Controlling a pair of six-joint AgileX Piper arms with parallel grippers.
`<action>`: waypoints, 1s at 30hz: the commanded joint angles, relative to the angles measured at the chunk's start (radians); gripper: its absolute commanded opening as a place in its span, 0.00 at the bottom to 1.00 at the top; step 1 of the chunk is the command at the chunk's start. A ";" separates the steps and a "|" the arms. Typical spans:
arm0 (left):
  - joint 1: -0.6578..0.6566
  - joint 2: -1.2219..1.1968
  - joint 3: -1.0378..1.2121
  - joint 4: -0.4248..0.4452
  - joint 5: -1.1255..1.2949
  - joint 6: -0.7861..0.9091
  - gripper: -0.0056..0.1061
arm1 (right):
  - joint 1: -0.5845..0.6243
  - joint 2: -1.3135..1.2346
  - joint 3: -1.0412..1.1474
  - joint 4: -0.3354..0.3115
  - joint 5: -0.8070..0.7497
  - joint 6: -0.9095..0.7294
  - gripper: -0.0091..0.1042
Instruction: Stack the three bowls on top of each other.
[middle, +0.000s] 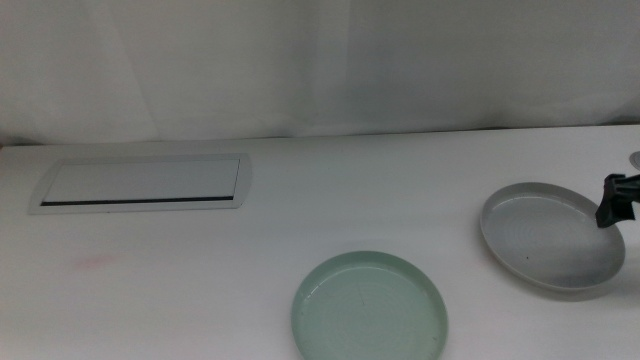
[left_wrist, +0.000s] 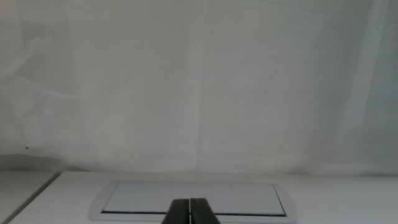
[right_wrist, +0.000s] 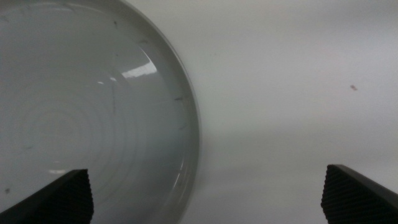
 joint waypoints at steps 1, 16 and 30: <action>-0.003 -0.024 0.040 -0.009 -0.016 -0.010 0.03 | -0.002 0.043 -0.005 0.005 -0.030 -0.009 0.99; -0.003 -0.024 0.040 -0.009 -0.014 -0.010 0.03 | 0.063 0.190 -0.005 -0.042 -0.080 0.048 0.87; -0.003 -0.024 0.040 -0.009 -0.014 -0.010 0.03 | 0.067 0.188 -0.005 -0.046 -0.079 0.095 0.06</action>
